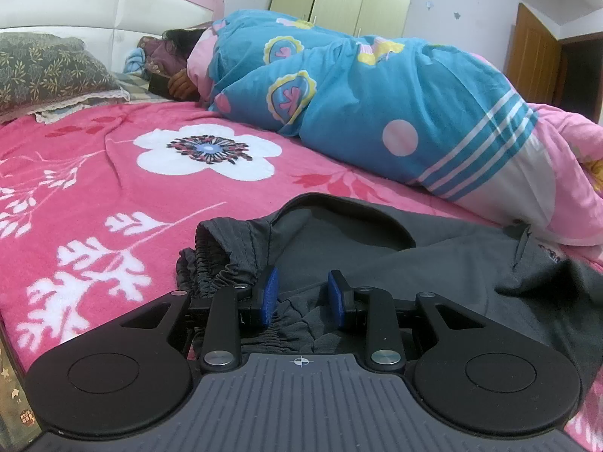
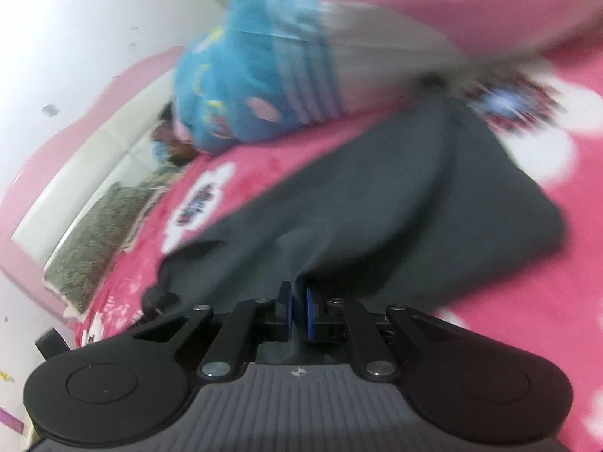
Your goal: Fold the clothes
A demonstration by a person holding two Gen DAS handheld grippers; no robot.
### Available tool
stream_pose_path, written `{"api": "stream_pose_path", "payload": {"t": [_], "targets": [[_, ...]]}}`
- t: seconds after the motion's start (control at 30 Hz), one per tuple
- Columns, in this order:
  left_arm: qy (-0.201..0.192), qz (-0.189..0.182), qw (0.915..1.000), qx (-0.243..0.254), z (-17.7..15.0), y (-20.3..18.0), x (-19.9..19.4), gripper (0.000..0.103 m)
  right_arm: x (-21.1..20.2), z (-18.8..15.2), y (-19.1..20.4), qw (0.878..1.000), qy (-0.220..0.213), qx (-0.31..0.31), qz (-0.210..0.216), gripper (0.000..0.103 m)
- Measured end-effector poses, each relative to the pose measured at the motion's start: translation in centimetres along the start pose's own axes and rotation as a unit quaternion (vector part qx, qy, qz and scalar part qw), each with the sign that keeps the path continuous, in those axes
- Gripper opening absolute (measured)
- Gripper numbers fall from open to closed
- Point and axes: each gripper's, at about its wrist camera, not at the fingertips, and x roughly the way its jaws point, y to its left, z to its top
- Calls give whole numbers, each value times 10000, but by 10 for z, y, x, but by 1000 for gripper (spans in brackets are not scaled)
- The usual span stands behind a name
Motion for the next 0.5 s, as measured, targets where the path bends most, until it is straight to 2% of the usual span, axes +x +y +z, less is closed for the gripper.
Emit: {"api": "stream_pose_path", "payload": {"t": [0.1, 0.13, 0.17, 0.2, 0.3, 0.43, 0.5], "targets": [[-2, -6, 10000, -9, 0, 0, 0, 29, 31, 14, 19, 9989, 165, -440, 30, 12], [-3, -7, 10000, -9, 0, 0, 0, 29, 42, 17, 21, 9982, 337, -502, -4, 22], [-2, -5, 10000, -8, 0, 0, 0, 29, 56, 20, 21, 9968, 583, -540, -89, 38], [-1, -4, 10000, -6, 0, 0, 0, 29, 64, 20, 21, 9951, 773, -584, -173, 44], [-2, -6, 10000, -8, 0, 0, 0, 29, 60, 24, 20, 9938, 764, -706, -402, 45], [0, 8, 10000, 9, -1, 0, -1, 29, 8, 32, 6, 9986, -47, -450, -267, 63], [0, 7, 10000, 9, -1, 0, -1, 29, -18, 35, -3, 9982, -401, -321, -322, 63]]}}
